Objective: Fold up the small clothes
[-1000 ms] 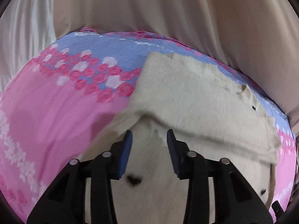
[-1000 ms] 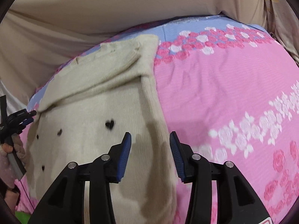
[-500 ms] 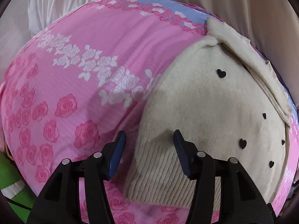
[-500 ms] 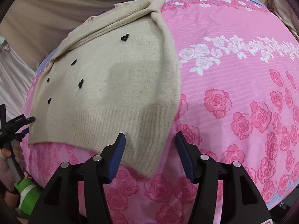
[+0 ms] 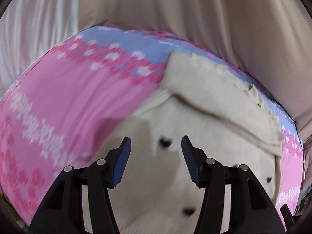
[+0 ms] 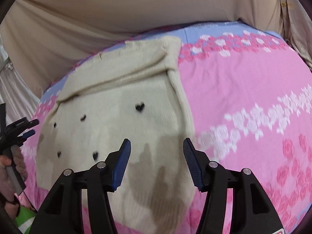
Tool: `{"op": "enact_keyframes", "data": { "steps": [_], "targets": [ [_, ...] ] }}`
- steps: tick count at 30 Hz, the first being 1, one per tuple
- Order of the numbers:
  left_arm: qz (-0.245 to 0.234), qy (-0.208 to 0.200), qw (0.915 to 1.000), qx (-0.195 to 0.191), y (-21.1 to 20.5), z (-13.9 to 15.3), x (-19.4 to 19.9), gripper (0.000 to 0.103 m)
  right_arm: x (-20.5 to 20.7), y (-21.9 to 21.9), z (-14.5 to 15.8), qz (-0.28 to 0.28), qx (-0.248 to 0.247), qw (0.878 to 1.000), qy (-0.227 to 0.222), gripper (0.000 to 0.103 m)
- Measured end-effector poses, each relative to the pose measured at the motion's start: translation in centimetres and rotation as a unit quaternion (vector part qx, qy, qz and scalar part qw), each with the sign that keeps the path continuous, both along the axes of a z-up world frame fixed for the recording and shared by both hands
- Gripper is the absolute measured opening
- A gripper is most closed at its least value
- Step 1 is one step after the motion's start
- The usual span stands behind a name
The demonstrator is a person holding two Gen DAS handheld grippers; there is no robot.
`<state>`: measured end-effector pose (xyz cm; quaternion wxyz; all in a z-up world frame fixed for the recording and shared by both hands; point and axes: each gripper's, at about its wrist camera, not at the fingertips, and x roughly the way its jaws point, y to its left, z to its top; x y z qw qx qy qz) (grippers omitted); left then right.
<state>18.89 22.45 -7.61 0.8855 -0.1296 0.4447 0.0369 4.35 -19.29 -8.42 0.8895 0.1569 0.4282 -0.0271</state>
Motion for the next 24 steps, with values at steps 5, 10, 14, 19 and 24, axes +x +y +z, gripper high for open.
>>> {"op": "enact_keyframes", "data": {
  "steps": [5, 10, 14, 19, 24],
  "targets": [
    [-0.003, 0.022, 0.9991, 0.037, -2.5, -2.8, 7.7, 0.044, 2.5, 0.7, -0.9, 0.011, -0.006, 1.0, 0.004, 0.056],
    [0.034, 0.038, 0.9951, 0.085, -1.3, -5.5, 11.0, 0.037, 6.9, 0.2, -1.1, 0.017, -0.077, 0.997, 0.001, 0.055],
    [0.034, 0.038, 0.9952, 0.083, -0.3, -5.7, 11.3, 0.043, 11.8, -2.8, -1.9, -0.019, -0.077, 0.997, 0.011, 0.055],
    [0.039, 0.032, 0.9934, 0.103, -0.7, -6.2, 11.6, 0.043, 17.1, -3.3, -4.8, 0.001, -0.08, 0.996, 0.048, 0.047],
    [0.04, 0.031, 0.9945, 0.091, -0.1, -6.0, 12.1, 0.043, 16.9, -6.0, -2.9, -0.039, -0.038, 0.999, 0.001, 0.009]
  ]
}}
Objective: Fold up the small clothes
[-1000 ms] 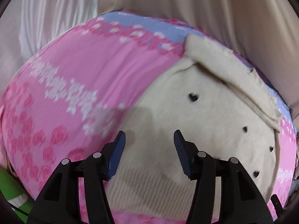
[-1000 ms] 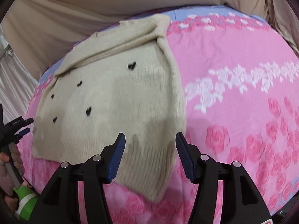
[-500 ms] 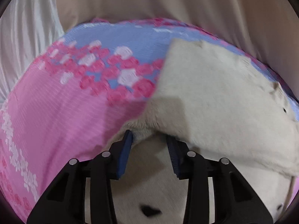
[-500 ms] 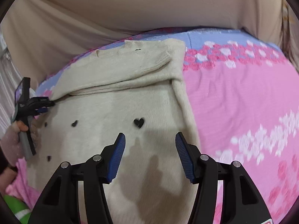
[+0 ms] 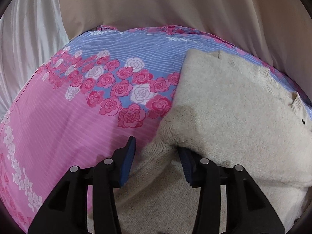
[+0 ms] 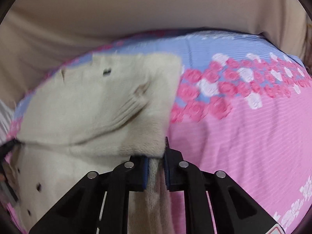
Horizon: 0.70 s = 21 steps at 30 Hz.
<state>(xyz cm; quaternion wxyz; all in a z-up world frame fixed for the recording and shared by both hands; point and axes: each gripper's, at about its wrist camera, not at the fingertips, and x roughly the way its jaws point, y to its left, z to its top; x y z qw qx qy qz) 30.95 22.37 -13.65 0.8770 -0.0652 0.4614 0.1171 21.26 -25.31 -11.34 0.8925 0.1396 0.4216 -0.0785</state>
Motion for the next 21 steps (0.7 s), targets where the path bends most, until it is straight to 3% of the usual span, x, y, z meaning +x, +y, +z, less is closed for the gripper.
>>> {"op": "enact_keyframes", "data": {
  "steps": [4, 10, 12, 14, 17, 21],
  "targets": [
    [-0.005, -0.006, 0.9997, 0.021, -0.1, -0.6, 0.1, 0.05, 0.2, -1.4, -2.9, -0.016, 0.017, 0.999, 0.031, 0.01],
    [-0.007, -0.003, 1.0, 0.0, 0.2, 0.6, -1.5, 0.05, -2.4, 0.3, 0.1, 0.001, 0.02, 1.0, 0.001, 0.017],
    [-0.012, -0.006, 0.9999, -0.007, 0.6, 1.3, -3.5, 0.049, -5.3, 1.0, 1.0, 0.009, 0.026, 1.0, -0.001, 0.033],
    [-0.015, -0.005, 0.9998, -0.013, 1.5, 1.8, -6.5, 0.053, -9.0, 1.5, 1.0, 0.018, 0.027, 0.999, 0.011, 0.041],
    [-0.008, 0.008, 0.9995, -0.028, 3.0, 1.6, -10.8, 0.058, -14.5, 2.8, -0.4, 0.034, 0.033, 0.997, 0.054, 0.042],
    [0.038, 0.048, 0.9971, -0.046, 6.0, -0.3, -17.6, 0.063, -22.1, 4.3, -2.9, 0.038, 0.075, 0.99, 0.111, 0.043]
  ]
}}
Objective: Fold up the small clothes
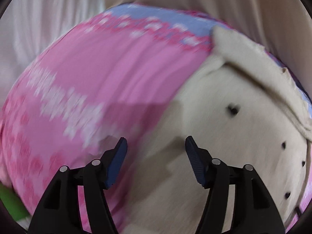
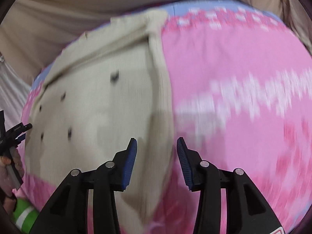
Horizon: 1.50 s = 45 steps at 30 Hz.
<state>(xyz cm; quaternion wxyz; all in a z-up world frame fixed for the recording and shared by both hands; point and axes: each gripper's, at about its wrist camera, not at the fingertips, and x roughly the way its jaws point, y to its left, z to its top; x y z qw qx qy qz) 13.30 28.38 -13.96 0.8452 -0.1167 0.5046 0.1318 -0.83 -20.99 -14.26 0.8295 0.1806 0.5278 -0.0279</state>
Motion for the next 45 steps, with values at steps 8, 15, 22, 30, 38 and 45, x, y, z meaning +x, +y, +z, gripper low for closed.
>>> {"op": "enact_keyframes", "data": {
  "steps": [8, 15, 22, 30, 38, 45],
  "targets": [
    [0.034, -0.002, 0.999, -0.03, 0.9, -0.5, -5.4, 0.071, -2.1, 3.9, 0.0, 0.026, -0.001, 0.999, -0.022, 0.058],
    [-0.013, 0.01, 0.9997, -0.02, -1.3, 0.2, -5.4, 0.006, 0.3, 4.5, 0.5, 0.032, 0.033, 0.998, -0.036, 0.01],
    [-0.023, -0.014, 0.9978, -0.061, -1.1, 4.6, -7.9, 0.006, -1.5, 2.1, 5.5, 0.027, 0.028, 0.997, -0.069, 0.01],
    [-0.051, 0.021, 0.9957, -0.075, -4.0, 4.4, -13.0, 0.003, -5.6, -0.3, 5.9, 0.04, 0.005, 0.999, -0.036, 0.008],
    [-0.055, 0.063, 0.9939, -0.073, -5.8, 0.9, -17.2, 0.0, -8.2, -2.6, 3.0, 0.007, 0.024, 1.0, -0.002, 0.011],
    [-0.007, 0.021, 0.9976, -0.066, -4.4, 0.5, -13.8, 0.042, -5.0, -2.1, 1.7, -0.014, 0.03, 0.999, -0.012, 0.055]
  ]
}}
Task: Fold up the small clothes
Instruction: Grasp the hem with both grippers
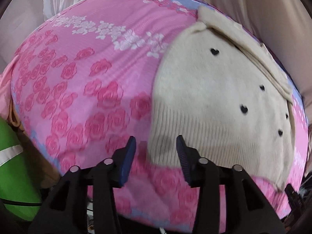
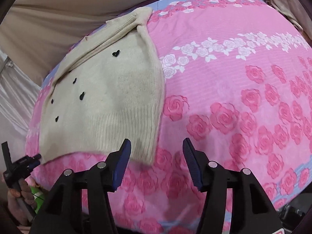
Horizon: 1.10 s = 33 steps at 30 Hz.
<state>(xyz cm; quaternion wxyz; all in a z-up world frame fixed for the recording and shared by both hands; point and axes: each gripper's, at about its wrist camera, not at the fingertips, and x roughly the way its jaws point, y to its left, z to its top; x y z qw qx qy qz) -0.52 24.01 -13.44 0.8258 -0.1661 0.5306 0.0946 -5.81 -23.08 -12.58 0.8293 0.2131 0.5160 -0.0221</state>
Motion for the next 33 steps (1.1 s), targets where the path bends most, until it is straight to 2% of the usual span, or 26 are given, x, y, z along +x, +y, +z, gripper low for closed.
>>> {"op": "enact_keyframes", "data": {
  "steps": [3, 5, 6, 7, 8, 9, 10, 11, 16, 19, 21, 30, 33],
  "targets": [
    [0.006, -0.001, 1.0, -0.002, 0.1, -0.6, 1.9, 0.046, 1.3, 0.8, -0.8, 0.002, 0.024, 1.0, -0.002, 0.055],
    [0.009, -0.01, 0.9999, 0.003, -0.2, -0.9, 2.5, 0.059, 2.0, 1.6, -0.8, 0.005, 0.021, 1.0, -0.008, 0.058],
    [0.002, -0.011, 0.9999, 0.006, -0.6, -0.9, 3.0, 0.06, 2.4, 2.1, -0.8, 0.008, 0.018, 1.0, -0.01, 0.057],
    [-0.004, -0.01, 0.9999, 0.01, -0.9, -0.9, 3.3, 0.058, 2.7, 2.3, -0.8, 0.011, 0.019, 1.0, -0.011, 0.053],
    [-0.014, -0.01, 0.9998, 0.008, -1.0, -0.9, 3.6, 0.042, 3.1, 2.5, -0.8, 0.018, 0.03, 0.999, -0.011, 0.016],
    [-0.036, -0.006, 0.9993, -0.002, -1.2, -0.8, 4.1, 0.027, 3.5, 2.6, -0.6, 0.019, 0.04, 0.999, -0.007, 0.01],
    [-0.05, 0.0, 0.9986, -0.014, -1.3, -0.6, 4.4, 0.008, 3.7, 2.6, 0.0, 0.019, 0.043, 0.999, -0.014, 0.009],
    [-0.054, 0.001, 0.9983, -0.021, -1.2, -0.3, 4.6, 0.006, 3.8, 2.8, 0.9, 0.023, 0.037, 0.999, -0.023, 0.008],
    [-0.084, -0.02, 0.9959, -0.028, -0.5, 3.7, 2.7, 0.005, 2.2, 2.6, 5.5, 0.041, 0.009, 0.998, -0.049, 0.007],
    [-0.095, -0.023, 0.9945, -0.036, 0.0, 5.2, 0.8, 0.005, 0.5, 1.7, 6.2, 0.039, 0.002, 0.999, -0.038, 0.006],
    [-0.099, -0.018, 0.9938, -0.047, 0.4, 5.5, -0.5, 0.005, -0.8, 1.3, 6.1, 0.041, -0.003, 0.999, -0.027, 0.006],
    [-0.144, 0.041, 0.9884, -0.026, -0.6, 3.7, -5.7, 0.005, -7.8, 1.9, 3.1, 0.058, 0.003, 0.997, 0.051, 0.006],
    [-0.139, 0.047, 0.989, -0.019, 0.0, 4.1, -6.5, 0.005, -8.7, 1.6, 3.7, 0.05, 0.021, 0.997, 0.048, 0.006]
  ]
}}
